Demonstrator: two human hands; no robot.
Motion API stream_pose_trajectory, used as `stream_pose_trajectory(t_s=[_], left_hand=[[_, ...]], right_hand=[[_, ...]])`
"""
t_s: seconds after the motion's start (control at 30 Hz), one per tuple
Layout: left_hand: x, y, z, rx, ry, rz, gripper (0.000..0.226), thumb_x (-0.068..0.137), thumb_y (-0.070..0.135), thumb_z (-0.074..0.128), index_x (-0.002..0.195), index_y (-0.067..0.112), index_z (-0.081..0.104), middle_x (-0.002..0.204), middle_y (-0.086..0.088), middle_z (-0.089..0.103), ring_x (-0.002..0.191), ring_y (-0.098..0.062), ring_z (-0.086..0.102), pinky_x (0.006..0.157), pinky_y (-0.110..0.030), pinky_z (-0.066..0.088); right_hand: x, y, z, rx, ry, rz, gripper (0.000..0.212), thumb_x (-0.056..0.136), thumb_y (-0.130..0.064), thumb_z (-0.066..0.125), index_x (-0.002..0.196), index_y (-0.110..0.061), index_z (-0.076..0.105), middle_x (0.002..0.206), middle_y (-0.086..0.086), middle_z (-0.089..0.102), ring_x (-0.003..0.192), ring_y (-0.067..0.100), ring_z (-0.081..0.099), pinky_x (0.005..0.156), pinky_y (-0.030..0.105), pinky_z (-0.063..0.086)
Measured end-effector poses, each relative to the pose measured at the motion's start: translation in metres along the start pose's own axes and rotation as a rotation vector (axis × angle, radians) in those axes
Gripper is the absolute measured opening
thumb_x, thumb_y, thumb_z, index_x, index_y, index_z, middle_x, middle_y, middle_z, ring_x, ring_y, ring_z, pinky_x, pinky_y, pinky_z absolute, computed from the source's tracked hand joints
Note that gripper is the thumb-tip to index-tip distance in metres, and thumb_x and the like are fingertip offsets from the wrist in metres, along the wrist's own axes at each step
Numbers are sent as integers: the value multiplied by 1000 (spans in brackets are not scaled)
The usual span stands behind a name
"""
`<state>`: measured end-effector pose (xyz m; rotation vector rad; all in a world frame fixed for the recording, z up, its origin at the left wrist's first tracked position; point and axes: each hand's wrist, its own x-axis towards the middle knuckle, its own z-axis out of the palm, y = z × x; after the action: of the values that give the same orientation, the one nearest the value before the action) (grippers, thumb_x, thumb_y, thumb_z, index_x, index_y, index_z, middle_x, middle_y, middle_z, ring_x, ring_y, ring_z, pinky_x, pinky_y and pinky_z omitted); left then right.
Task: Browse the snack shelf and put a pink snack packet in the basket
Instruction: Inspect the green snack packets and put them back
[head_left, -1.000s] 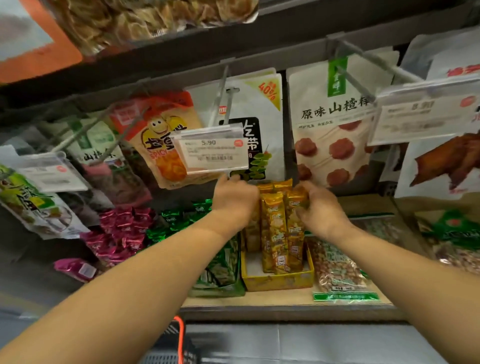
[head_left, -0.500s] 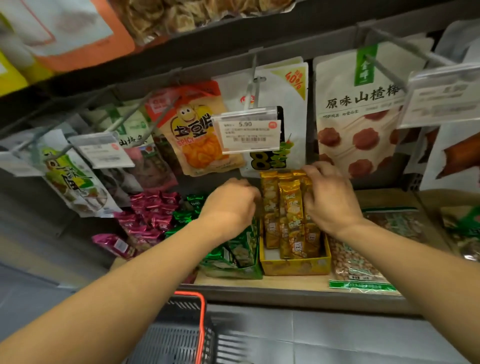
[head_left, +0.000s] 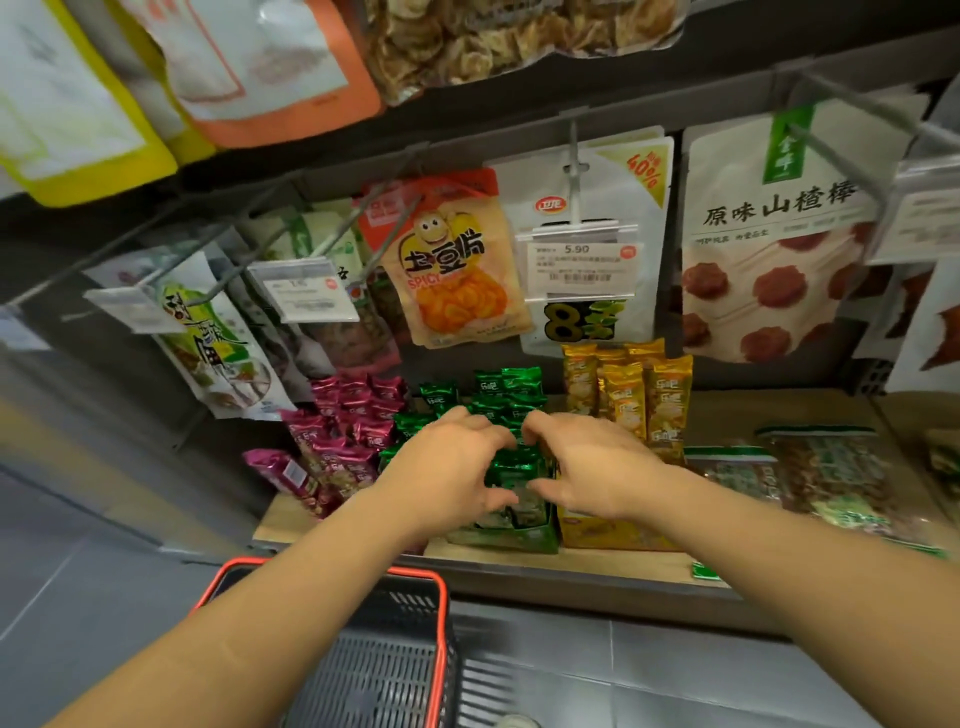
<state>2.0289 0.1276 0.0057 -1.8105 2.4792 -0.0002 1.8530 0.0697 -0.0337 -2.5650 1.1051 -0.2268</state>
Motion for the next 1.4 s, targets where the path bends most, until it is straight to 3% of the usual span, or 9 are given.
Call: stream_pose_trajectory(t_s=[0.23, 0.5, 0.63, 0.77, 0.93, 1.03, 1.13, 1.23, 1.4], left_hand=[[-20, -23, 8, -88, -73, -68, 68, 79, 49, 73, 136, 21, 49, 121, -3, 65, 111, -23, 57, 92, -31, 44], [-12, -23, 18, 13, 1, -78, 37, 88, 36, 64, 119, 15, 61, 114, -7, 64, 110, -27, 55, 91, -38, 46], [-12, -14, 1, -72, -66, -73, 45, 84, 37, 69, 123, 17, 62, 118, -6, 65, 111, -25, 57, 90, -34, 46], [-26, -8, -49, -334, -59, -97, 28, 86, 32, 71, 113, 24, 71, 108, 4, 73, 98, -11, 66, 88, -25, 51], [-68, 32, -119, -1222, 39, -95, 26, 86, 52, 57, 90, 32, 73, 84, 6, 74, 77, -19, 73, 64, -21, 55], [-95, 64, -129, -1229, 168, -30, 20, 81, 54, 63, 92, 39, 70, 82, 10, 71, 68, -18, 72, 61, -23, 56], [-108, 83, -133, -1265, 364, -103, 14, 91, 34, 63, 81, 35, 72, 71, 10, 69, 61, -19, 70, 56, -26, 57], [-117, 97, -137, -1373, 455, -183, 24, 94, 20, 60, 76, 24, 75, 70, 6, 70, 61, -14, 68, 57, -23, 56], [-118, 114, -144, -1522, 595, -223, 25, 94, 14, 57, 80, 11, 77, 83, -9, 74, 71, -14, 67, 62, -22, 53]], right_hand=[[4, -13, 16, -269, 58, -103, 43, 98, -49, 44, 136, -29, 44, 112, 5, 68, 97, 30, 65, 66, 37, 50], [-7, -39, -48, -43, 172, -48, 28, 97, -31, 54, 123, -22, 54, 110, 5, 67, 101, 28, 61, 82, 42, 52], [-41, -60, -86, 39, 297, -71, 28, 96, -32, 57, 122, -24, 57, 97, 0, 69, 84, 18, 62, 68, 32, 49], [-80, -79, -102, 68, 269, -43, 24, 96, -32, 56, 119, -26, 58, 81, -12, 61, 60, -1, 48, 53, 20, 38], [-113, -96, -120, 395, 349, 101, 18, 92, -19, 63, 108, -28, 61, 99, -8, 64, 86, 7, 59, 78, 26, 48], [-130, -109, -123, 824, 360, 149, 18, 89, -12, 66, 102, -22, 59, 97, 3, 66, 85, 14, 60, 81, 40, 52], [-144, -117, -120, 1090, 337, 177, 23, 90, -25, 66, 110, -28, 56, 102, 3, 69, 92, 17, 66, 79, 32, 53], [-152, -122, -119, 1096, 240, 110, 27, 91, -41, 57, 118, -38, 58, 114, -7, 69, 106, 7, 64, 92, 25, 51], [-160, -128, -132, 1089, 114, -23, 33, 92, -37, 58, 122, -23, 60, 102, -2, 71, 91, 12, 68, 77, 25, 54]])
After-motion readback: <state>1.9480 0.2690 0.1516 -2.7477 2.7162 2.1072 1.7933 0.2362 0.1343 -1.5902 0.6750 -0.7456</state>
